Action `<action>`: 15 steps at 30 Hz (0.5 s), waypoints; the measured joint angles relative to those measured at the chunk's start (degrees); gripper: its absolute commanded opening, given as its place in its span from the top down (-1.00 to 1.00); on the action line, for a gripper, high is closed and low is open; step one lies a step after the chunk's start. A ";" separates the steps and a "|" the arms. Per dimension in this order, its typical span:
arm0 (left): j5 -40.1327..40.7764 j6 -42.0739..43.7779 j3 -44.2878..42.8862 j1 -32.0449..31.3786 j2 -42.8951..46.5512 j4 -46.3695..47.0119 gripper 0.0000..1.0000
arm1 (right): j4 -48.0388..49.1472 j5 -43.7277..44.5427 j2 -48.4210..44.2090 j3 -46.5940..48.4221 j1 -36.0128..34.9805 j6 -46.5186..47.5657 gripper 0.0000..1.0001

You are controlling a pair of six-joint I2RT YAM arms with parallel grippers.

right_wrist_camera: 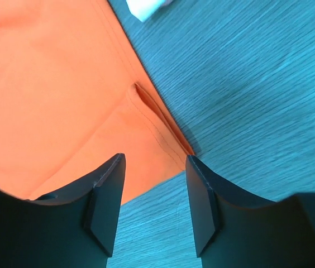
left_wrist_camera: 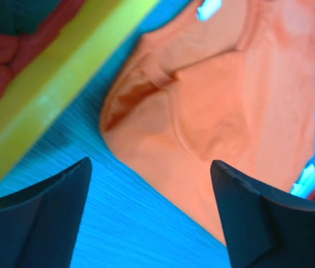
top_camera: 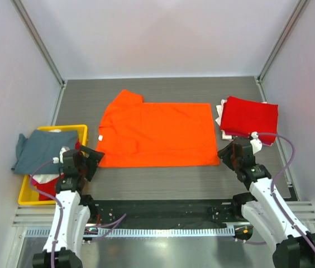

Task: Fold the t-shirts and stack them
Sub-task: Fold the tshirt

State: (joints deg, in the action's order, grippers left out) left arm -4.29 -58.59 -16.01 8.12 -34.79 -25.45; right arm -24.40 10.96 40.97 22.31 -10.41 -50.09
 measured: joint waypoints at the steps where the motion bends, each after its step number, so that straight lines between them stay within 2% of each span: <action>1: -0.15 -0.48 -0.63 -0.61 1.33 -0.96 -0.82 | -0.90 0.42 -0.46 0.72 0.00 0.48 -0.03; 4: -0.15 -0.94 -4.11 -1.66 3.87 -4.92 -0.84 | -2.43 1.51 0.94 4.50 -0.02 2.56 0.04; 8: 0.68 -0.33 -11.80 -2.01 1.88 -7.50 -0.82 | -2.71 1.99 6.49 10.58 -0.04 5.42 0.08; 11: 1.29 1.66 -19.78 -2.01 -4.35 -7.23 -0.81 | -2.08 2.05 12.37 16.81 -0.04 8.52 0.07; 15: 0.26 5.18 -30.51 -2.05 -17.35 -4.04 -0.81 | -0.35 1.84 19.63 24.26 -0.04 11.82 -0.02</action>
State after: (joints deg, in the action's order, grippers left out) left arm -4.03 -53.41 -46.52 6.07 -52.14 -29.50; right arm -24.75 12.80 60.60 46.57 -10.46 -38.26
